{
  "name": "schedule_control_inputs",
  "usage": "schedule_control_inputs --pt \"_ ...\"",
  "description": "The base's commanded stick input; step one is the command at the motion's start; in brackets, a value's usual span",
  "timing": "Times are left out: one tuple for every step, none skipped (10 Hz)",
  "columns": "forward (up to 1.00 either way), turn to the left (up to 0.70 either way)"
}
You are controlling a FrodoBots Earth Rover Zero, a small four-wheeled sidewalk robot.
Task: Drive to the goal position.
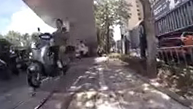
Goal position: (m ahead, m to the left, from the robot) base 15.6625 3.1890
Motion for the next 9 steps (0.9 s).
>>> schedule_control_inputs --pt "0.7 0.0" --pt "0.7 0.0" --pt "0.7 0.0" --pt "0.7 0.0" --pt "0.7 0.0" --pt "0.7 0.0" --pt "0.7 0.0" --pt "0.7 0.0" --pt "0.7 0.0"
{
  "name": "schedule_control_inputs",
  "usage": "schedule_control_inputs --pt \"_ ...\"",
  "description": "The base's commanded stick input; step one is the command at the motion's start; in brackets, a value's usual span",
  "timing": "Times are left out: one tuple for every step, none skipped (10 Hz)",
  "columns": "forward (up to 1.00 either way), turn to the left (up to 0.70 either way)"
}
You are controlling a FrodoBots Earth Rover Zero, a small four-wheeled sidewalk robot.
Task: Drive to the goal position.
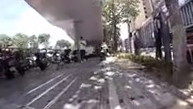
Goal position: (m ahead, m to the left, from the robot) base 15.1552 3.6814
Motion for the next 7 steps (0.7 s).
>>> schedule_control_inputs --pt "0.7 0.0" --pt "0.7 0.0" --pt "0.7 0.0" --pt "0.7 0.0" --pt "0.7 0.0" --pt "0.7 0.0" --pt "0.7 0.0"
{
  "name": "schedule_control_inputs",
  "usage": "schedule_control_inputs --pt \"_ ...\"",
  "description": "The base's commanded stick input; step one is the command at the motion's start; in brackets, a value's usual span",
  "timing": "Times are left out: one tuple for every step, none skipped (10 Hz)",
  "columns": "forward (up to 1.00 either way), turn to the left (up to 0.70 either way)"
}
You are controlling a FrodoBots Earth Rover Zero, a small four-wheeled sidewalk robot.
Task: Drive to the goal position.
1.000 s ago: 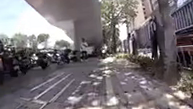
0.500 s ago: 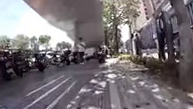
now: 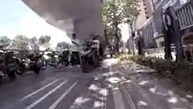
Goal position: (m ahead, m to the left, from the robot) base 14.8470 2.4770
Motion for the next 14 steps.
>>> schedule_control_inputs --pt "0.7 -0.12" --pt "0.7 -0.04" --pt "0.7 -0.01" --pt "0.7 0.0" --pt "0.7 0.0" --pt "0.7 0.0" --pt "0.7 0.0" --pt "0.7 0.0" --pt "0.7 0.0" --pt "0.7 -0.03" --pt "0.7 -0.07" --pt "0.7 -0.08" --pt "0.7 -0.08" --pt "0.7 -0.07"
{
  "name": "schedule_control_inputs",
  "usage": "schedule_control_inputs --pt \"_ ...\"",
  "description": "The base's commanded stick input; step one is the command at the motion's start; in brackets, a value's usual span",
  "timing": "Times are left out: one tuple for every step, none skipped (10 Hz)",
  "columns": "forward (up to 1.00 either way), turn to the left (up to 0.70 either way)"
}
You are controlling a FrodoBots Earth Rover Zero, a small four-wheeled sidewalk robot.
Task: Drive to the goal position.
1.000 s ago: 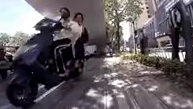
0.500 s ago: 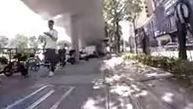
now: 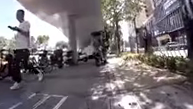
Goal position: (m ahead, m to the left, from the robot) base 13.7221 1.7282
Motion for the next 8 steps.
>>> schedule_control_inputs --pt "0.7 -0.07" --pt "0.7 -0.06" --pt "0.7 0.0" --pt "0.7 0.0" --pt "0.7 0.0" --pt "0.7 0.0" --pt "0.7 0.0" --pt "0.7 0.0"
